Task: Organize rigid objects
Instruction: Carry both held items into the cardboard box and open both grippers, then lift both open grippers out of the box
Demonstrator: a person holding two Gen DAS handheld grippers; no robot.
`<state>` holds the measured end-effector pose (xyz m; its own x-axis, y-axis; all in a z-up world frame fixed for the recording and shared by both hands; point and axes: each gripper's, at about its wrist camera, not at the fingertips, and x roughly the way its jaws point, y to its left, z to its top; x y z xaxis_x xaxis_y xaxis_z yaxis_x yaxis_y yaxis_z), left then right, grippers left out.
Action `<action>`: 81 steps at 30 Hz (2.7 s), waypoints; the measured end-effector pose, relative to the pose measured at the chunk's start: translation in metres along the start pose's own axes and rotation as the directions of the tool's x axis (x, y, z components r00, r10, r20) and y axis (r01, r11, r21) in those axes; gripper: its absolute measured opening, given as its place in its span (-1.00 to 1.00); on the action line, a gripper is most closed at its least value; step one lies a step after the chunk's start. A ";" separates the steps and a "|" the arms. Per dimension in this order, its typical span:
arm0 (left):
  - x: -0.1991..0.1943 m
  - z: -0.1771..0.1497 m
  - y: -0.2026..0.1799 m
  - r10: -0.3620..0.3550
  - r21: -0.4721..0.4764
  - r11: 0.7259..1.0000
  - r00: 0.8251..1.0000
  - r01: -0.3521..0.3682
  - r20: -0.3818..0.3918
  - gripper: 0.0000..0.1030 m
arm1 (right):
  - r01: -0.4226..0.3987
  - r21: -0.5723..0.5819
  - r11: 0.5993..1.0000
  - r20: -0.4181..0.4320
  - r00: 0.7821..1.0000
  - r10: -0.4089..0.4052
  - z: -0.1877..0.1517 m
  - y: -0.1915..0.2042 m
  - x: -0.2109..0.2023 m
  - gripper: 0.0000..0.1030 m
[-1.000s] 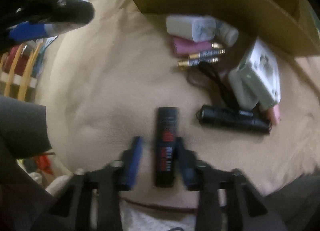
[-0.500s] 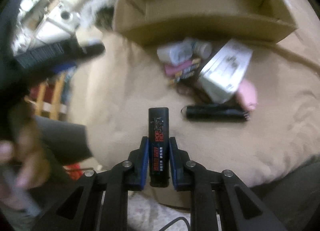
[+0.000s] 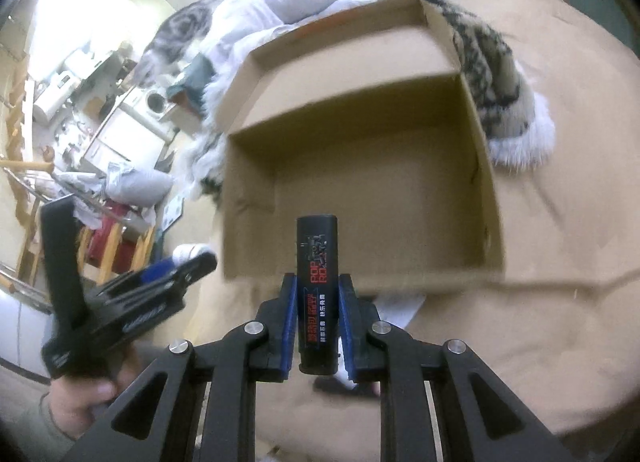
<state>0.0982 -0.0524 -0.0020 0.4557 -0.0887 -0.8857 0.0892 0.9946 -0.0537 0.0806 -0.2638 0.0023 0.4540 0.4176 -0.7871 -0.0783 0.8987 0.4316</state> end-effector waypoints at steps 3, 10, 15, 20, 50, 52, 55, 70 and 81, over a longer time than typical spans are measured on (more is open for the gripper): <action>0.016 0.017 -0.016 -0.001 0.030 1.000 1.000 0.002 -0.012 -0.16 | 0.026 0.006 1.000 -0.011 1.000 -0.026 0.030 -0.013 0.022 -0.60; 0.062 0.033 -0.052 0.016 0.139 0.990 1.000 -0.013 -0.025 -0.16 | 0.070 0.047 0.996 -0.058 0.996 -0.067 0.059 -0.036 0.067 -0.60; 0.093 0.032 -0.069 0.058 0.187 0.981 0.997 -0.048 -0.050 -0.16 | 0.139 0.041 0.989 -0.116 0.984 -0.133 0.058 -0.051 0.099 -0.60; 0.109 0.031 -0.078 0.089 0.223 0.972 0.994 -0.072 -0.068 -0.16 | 0.181 0.050 0.982 -0.138 0.975 -0.172 0.062 -0.055 0.109 -0.60; 0.134 0.053 -0.085 0.089 0.171 0.983 0.988 -0.067 -0.128 0.38 | 0.096 0.117 0.989 -0.094 0.992 -0.085 0.077 -0.054 0.107 0.45; 0.127 0.056 -0.084 0.109 0.166 0.982 0.988 -0.090 -0.109 0.38 | 0.096 0.121 0.988 -0.077 0.993 -0.087 0.078 -0.057 0.097 0.66; 0.117 0.056 -0.085 0.153 0.178 0.974 0.985 -0.138 -0.077 0.38 | 0.129 0.122 0.984 -0.039 0.991 -0.125 0.079 -0.057 0.087 0.84; 0.056 0.027 -0.052 0.147 0.064 0.987 0.989 -0.146 -0.023 0.38 | 0.124 0.142 0.982 0.011 0.992 -0.127 0.076 -0.049 0.053 0.84; 0.024 -0.011 -0.010 0.119 -0.032 0.992 0.993 -0.120 -0.015 0.38 | 0.086 0.092 0.992 -0.001 0.996 -0.086 0.052 -0.028 0.042 0.84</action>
<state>0.0984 -0.0635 -0.0283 0.4502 0.0314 -0.8924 0.0054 0.9993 0.0378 0.1480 -0.2783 -0.0204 0.4582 0.3387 -0.8218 0.0431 0.9150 0.4012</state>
